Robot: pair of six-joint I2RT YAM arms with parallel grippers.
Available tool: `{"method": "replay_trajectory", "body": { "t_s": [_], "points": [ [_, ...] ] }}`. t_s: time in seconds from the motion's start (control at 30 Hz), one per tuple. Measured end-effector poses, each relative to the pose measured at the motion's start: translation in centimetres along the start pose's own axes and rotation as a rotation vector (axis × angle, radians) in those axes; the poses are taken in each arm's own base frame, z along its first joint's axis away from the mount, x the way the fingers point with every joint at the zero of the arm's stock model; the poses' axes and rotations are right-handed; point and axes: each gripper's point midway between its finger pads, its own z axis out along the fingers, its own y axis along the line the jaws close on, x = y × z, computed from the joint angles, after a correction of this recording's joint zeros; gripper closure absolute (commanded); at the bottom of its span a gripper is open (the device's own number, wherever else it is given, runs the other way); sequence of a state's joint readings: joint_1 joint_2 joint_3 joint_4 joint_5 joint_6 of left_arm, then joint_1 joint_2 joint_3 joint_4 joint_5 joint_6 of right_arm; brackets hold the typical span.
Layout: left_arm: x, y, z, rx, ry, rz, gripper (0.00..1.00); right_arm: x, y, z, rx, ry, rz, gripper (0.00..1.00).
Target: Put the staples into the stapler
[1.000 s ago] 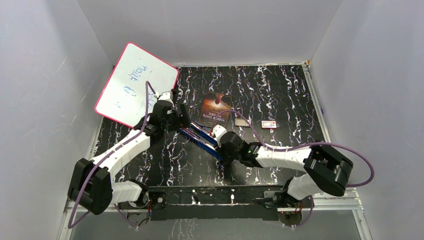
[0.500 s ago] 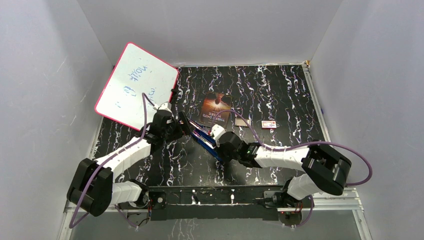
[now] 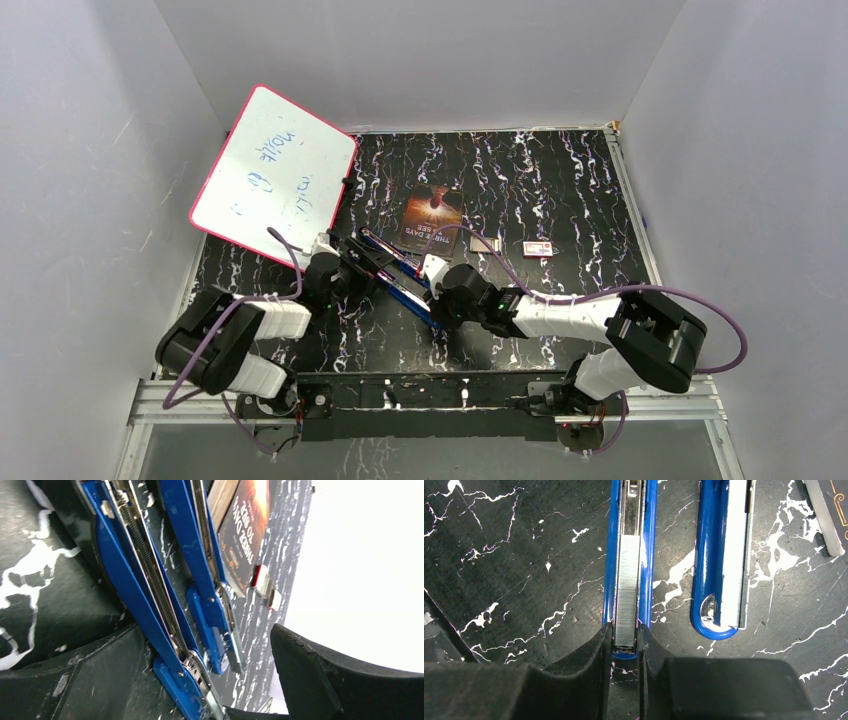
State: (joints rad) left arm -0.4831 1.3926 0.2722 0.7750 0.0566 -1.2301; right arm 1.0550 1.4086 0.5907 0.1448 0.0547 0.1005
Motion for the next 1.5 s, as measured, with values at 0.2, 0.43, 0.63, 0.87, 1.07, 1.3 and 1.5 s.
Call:
{"method": "replay_trajectory", "body": {
  "t_s": [0.2, 0.43, 0.63, 0.87, 1.07, 1.3, 1.5],
  "points": [
    [0.0, -0.6, 1.0, 0.066, -0.026, -0.051, 0.10, 0.1, -0.1, 0.0, 0.004, 0.003, 0.002, 1.00],
    [0.2, -1.2, 1.6, 0.173, -0.036, -0.077, 0.07, 0.1, -0.2, 0.0, 0.001, 0.003, 0.004, 1.00],
    [0.4, -2.1, 1.8, 0.249, -0.025, -0.084, 0.13, 0.1, -0.2, -0.1, 0.000, 0.004, 0.001, 1.00],
    [0.8, -1.7, 1.7, 0.237, -0.017, -0.058, 0.23, 0.1, -0.1, -0.1, -0.014, 0.005, -0.020, 1.00],
    [0.8, -1.4, 1.6, 0.226, -0.018, -0.016, 0.19, 0.2, -0.2, -0.1, -0.007, 0.009, -0.022, 1.00],
    [0.5, -2.4, 0.4, 0.225, -0.031, 0.132, 0.24, 0.2, -0.3, -0.1, 0.003, 0.010, -0.026, 1.00],
    [-0.1, -3.0, 0.5, 0.205, -0.042, 0.267, 0.35, 0.2, -0.3, -0.1, 0.003, 0.010, -0.028, 1.00]
  ]
}}
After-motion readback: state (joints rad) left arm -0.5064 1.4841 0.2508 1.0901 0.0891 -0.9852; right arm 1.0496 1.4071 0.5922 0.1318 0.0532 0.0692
